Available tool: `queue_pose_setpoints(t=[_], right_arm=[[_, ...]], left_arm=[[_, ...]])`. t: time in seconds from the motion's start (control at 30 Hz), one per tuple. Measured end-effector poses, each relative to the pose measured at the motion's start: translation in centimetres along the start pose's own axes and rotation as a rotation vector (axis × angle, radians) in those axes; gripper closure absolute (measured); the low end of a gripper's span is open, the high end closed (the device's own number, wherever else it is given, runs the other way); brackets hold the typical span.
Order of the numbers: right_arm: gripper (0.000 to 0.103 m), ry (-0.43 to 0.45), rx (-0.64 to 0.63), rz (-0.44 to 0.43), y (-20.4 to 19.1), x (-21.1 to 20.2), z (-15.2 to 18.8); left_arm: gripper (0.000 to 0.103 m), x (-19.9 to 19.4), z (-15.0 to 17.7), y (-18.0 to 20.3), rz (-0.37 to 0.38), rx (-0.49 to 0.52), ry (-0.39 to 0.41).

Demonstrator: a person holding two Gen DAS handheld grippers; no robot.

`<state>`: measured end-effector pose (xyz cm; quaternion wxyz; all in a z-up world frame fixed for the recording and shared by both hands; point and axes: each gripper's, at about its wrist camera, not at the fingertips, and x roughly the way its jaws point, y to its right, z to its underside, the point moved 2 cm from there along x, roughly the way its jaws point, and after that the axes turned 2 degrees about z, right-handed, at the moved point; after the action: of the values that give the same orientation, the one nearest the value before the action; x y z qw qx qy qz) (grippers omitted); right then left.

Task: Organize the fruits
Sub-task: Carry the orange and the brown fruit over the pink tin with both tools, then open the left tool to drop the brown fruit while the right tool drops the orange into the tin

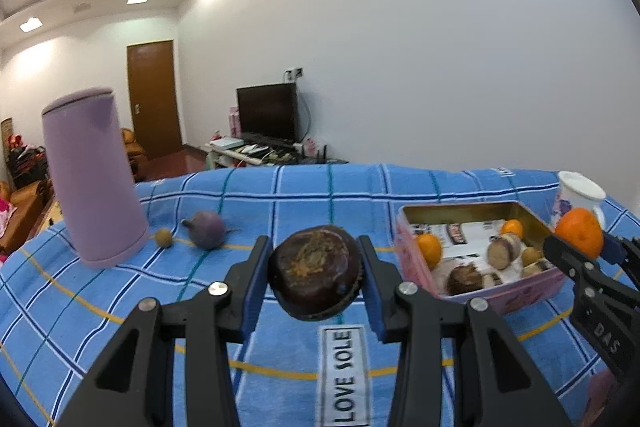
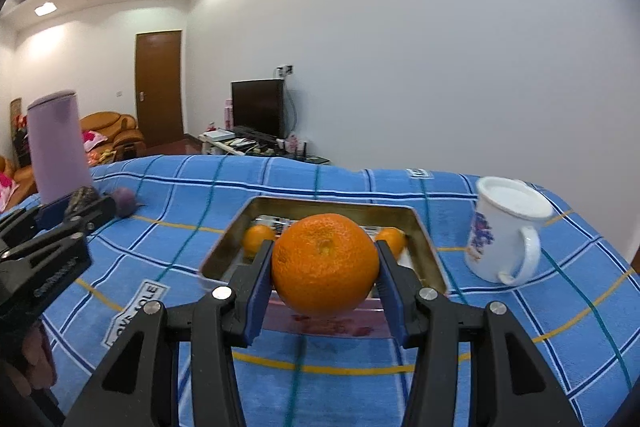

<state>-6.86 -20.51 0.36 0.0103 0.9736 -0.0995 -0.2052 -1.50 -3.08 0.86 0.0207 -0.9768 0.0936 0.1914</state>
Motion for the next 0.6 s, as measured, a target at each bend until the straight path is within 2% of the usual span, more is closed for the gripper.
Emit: queue_pose_setpoints(t=[0.13,0.33,0.6], right_arm=[[0.053,-0.014,0.041,0.019,1.8,0.4,-0.1],[0.053,-0.060,0.106,0.023,4.2,1.3,-0.3],[0.053,-0.118,0.082,0.055,5.9,4.3,-1.8]], left_arm=[[0.059,0.1,-0.4,1.7,0.044,0.018,-0.003],[0.059,1.4,-1.5,3.6,0.177,-0.018,-0.054],[0.059,4.4,-2.8,7.7,0.184,0.024,-0.077]])
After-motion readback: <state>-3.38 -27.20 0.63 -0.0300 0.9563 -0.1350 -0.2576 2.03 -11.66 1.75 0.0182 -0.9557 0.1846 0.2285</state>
